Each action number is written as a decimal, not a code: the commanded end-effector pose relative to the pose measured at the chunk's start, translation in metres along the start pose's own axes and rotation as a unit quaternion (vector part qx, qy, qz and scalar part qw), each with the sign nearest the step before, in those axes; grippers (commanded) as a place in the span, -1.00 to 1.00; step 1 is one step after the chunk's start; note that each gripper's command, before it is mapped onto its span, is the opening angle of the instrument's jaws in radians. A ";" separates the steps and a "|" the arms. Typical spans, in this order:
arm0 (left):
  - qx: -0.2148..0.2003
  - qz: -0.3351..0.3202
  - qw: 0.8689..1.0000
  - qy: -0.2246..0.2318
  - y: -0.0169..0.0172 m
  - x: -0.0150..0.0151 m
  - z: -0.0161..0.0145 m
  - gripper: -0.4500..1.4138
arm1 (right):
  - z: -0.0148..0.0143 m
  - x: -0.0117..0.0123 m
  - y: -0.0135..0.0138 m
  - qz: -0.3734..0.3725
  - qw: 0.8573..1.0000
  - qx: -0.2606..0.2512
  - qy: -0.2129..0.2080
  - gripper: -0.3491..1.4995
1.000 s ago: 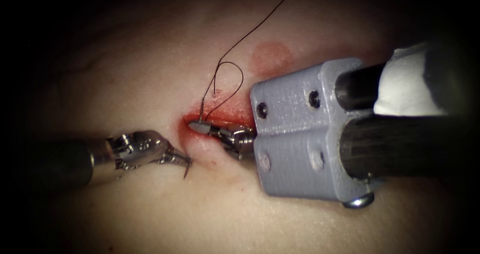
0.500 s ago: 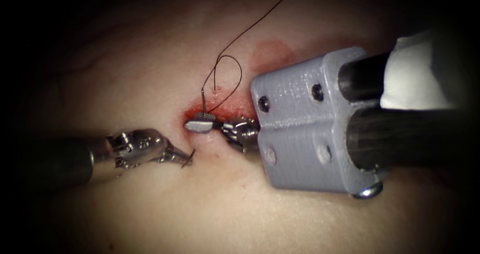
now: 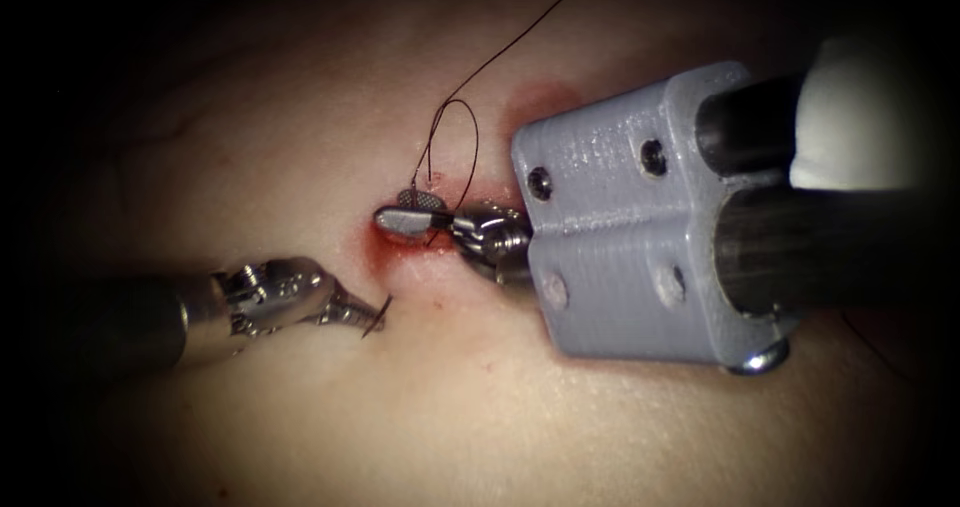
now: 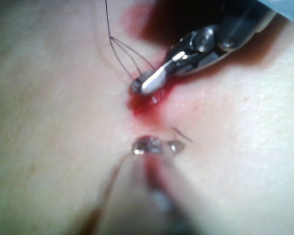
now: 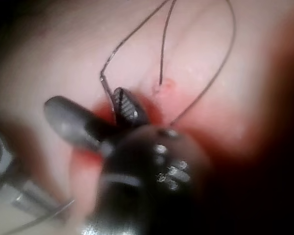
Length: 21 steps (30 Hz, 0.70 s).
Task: Wound Closure
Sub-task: Left gripper opens the cut, right gripper passes the needle through.
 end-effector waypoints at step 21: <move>-0.001 0.000 1.000 0.000 -0.0001 -0.0003 0.0009 -0.89 | 0.0014 -0.0046 -0.0021 0.035 0.996 0.060 -0.061 -1.00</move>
